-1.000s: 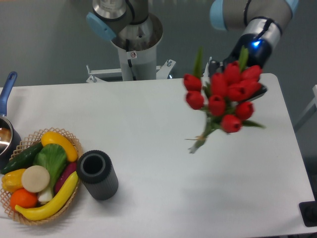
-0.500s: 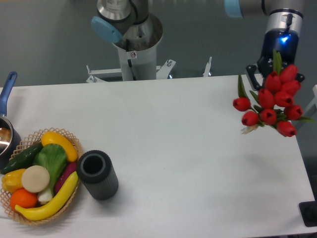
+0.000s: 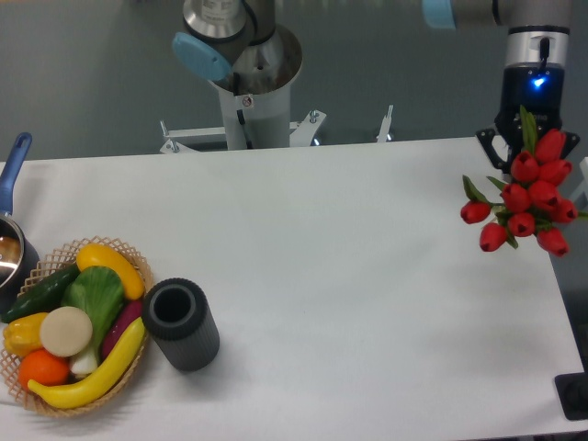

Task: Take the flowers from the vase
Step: 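Hold the tulips raised beside the table edge, away from the vase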

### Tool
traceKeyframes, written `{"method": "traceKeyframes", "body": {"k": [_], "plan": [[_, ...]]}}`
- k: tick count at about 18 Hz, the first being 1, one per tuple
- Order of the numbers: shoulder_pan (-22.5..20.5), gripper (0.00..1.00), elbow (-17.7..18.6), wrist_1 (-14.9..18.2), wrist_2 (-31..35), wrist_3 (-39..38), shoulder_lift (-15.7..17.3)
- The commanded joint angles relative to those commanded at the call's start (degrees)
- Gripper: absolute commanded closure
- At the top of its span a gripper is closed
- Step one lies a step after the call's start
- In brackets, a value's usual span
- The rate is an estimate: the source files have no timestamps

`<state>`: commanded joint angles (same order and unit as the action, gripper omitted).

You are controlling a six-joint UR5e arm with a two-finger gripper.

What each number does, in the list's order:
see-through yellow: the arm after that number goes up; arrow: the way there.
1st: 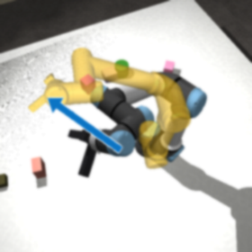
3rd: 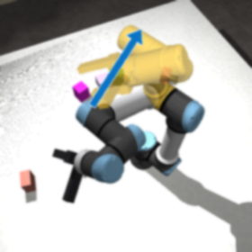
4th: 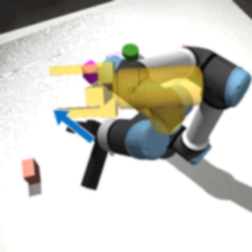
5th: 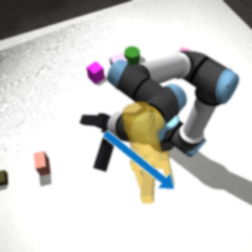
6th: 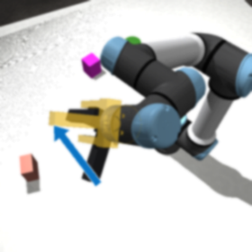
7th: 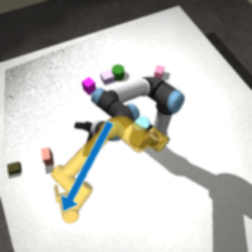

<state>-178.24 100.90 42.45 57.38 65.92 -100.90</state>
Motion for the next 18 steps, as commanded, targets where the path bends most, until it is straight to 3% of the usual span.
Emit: {"method": "traceKeyframes", "body": {"k": [4, 9, 14, 18], "plan": [[1.49, 1.0, -2.37, 1.84, 5.02, 0.0, -0.44], [6.32, 0.99, -5.97, 7.46, 17.57, 1.4, -2.11], [8.96, 0.99, -9.14, 14.05, 24.18, 4.65, -3.95], [10.46, 0.99, -9.85, 15.56, 28.66, 5.19, -4.83]]}}
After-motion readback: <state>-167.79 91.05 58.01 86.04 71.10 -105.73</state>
